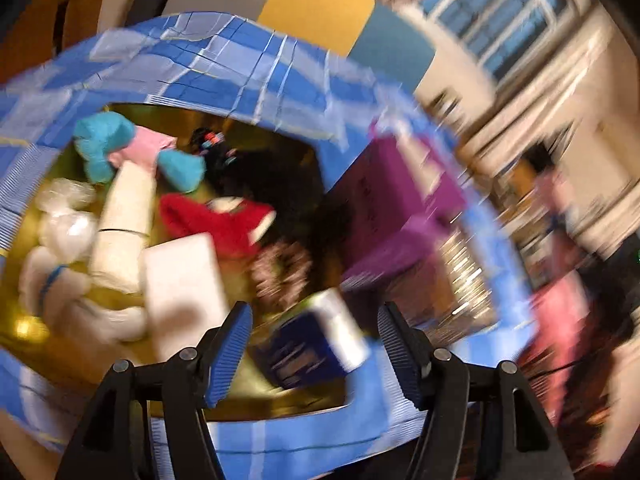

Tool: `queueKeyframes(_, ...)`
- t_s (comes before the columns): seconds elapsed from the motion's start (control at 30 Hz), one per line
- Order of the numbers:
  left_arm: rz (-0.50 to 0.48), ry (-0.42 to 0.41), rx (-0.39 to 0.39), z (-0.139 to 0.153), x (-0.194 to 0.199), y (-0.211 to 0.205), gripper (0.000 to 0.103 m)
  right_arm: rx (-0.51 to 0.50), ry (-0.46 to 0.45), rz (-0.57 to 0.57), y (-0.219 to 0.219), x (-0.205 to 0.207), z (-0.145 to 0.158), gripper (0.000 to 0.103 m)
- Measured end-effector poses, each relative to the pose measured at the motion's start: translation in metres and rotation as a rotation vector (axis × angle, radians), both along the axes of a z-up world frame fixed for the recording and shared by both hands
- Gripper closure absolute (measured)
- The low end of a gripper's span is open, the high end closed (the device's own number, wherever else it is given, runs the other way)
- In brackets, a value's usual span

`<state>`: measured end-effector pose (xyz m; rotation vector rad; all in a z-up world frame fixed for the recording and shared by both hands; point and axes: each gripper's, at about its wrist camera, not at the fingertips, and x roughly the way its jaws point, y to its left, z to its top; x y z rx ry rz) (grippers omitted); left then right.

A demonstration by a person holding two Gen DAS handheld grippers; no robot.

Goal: Organize soft objects
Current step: 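Carry the pink dishcloth roll into the gold tray with the right tool and release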

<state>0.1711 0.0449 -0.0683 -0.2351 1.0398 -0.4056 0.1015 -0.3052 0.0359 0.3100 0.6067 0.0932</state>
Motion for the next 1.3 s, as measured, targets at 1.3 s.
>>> queueKeyframes(1.3, 0.393, -0.245, -0.042, 0.054, -0.074, 0.133, 0.035, 0.001, 0.146, 0.558, 0.265, 0.029, -0.028, 0.062)
